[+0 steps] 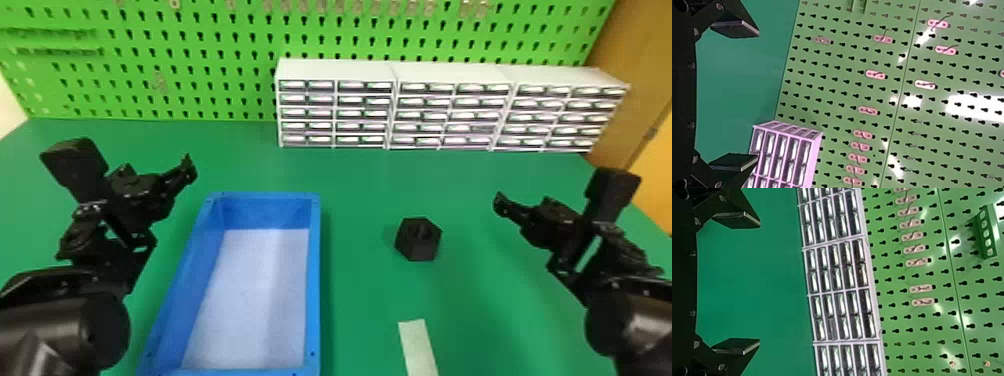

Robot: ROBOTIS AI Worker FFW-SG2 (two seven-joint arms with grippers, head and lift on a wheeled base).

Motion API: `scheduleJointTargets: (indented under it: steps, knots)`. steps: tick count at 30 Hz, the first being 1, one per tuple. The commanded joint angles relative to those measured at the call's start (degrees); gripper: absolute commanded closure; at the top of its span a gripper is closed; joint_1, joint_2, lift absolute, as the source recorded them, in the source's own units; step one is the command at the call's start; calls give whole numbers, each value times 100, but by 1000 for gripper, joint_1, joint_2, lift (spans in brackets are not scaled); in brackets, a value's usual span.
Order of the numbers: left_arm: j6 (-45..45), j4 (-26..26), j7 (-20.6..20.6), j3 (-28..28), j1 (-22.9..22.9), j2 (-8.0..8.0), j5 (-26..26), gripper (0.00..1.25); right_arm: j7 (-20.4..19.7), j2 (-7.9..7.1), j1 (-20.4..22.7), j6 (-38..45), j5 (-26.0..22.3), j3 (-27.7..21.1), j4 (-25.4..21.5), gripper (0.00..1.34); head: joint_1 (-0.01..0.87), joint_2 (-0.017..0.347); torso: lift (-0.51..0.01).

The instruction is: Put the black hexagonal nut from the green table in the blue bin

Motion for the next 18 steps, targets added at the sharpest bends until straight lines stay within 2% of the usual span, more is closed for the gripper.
scheduleJointTargets:
  steps: [1, 18]
  knots:
    - [0, -1, 0, 2, 7, 1, 4, 162, 0, 4, -3, 9, 5, -4, -8, 228, 692, 9, -97]
    - [0, -1, 0, 37, 16, 1, 22, 162, 0, 12, -21, 202, 41, -21, -87, 226, 692, 9, -97]
